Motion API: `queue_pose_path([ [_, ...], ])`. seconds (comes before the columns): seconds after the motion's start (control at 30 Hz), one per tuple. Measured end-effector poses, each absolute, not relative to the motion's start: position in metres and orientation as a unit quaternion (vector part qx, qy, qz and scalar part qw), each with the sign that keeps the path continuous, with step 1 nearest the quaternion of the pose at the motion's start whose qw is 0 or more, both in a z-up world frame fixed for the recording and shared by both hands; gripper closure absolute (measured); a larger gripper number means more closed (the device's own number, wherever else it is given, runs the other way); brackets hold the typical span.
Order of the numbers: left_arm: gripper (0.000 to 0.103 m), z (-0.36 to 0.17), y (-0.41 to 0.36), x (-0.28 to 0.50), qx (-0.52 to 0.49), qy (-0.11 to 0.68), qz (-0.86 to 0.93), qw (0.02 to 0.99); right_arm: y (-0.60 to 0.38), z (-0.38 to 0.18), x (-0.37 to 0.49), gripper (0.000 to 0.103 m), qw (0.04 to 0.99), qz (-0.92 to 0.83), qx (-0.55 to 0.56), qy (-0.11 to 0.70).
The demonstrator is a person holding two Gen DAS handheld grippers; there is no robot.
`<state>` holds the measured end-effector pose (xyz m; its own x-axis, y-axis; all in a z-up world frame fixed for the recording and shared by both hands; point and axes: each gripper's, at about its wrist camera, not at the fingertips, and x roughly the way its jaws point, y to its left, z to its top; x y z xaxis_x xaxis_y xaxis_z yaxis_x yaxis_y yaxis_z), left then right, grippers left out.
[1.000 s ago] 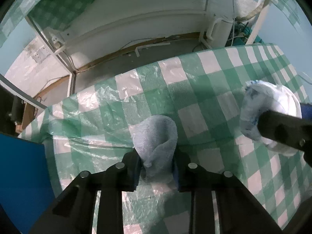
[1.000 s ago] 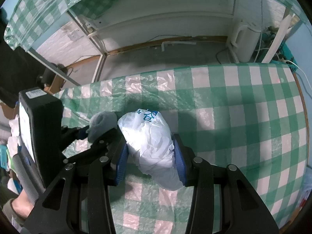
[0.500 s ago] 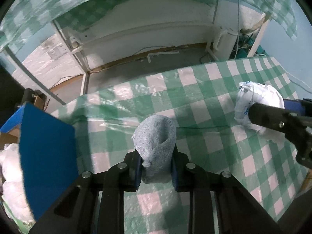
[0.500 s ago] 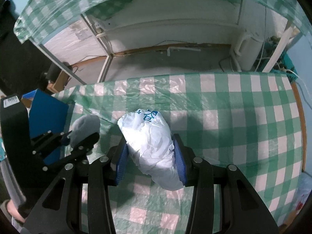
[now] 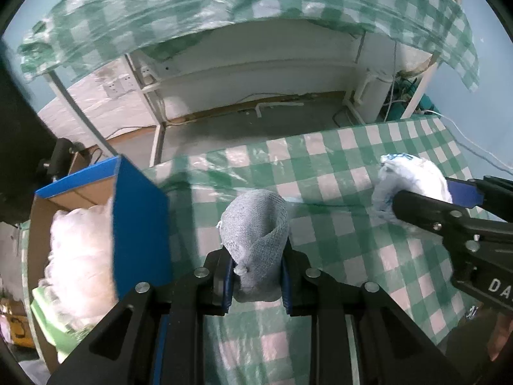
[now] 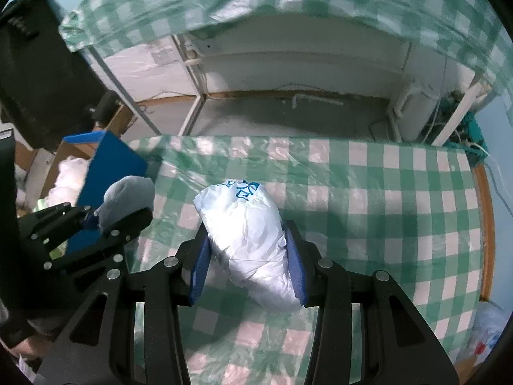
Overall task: Organize soft objects
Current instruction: 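Carry the grey cap and white bundle with both grippers over the box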
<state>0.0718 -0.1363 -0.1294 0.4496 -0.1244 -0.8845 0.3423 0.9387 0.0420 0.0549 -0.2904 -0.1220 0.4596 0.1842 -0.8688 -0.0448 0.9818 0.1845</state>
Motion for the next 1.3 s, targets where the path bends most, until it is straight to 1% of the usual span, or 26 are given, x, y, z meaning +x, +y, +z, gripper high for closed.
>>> queue_pose_path([
  [0.23, 0.08, -0.106, -0.115, 0.056, 0.103, 0.489, -0.132, 0.856, -0.275, -0.099, 0.04, 0.06, 0.861, 0.086, 0.045, 0.499],
  [0.6, 0.08, -0.083, -0.088, 0.035, 0.087, 0.471, -0.132, 0.868, -0.256, -0.077, 0.019, 0.06, 0.869, 0.107, 0.039, 0.481],
  [1.3, 0.08, -0.067, -0.035, 0.01, 0.053, 0.47, -0.108, 0.874, -0.216, -0.065, 0.015, 0.06, 0.867, 0.154, 0.029, 0.472],
])
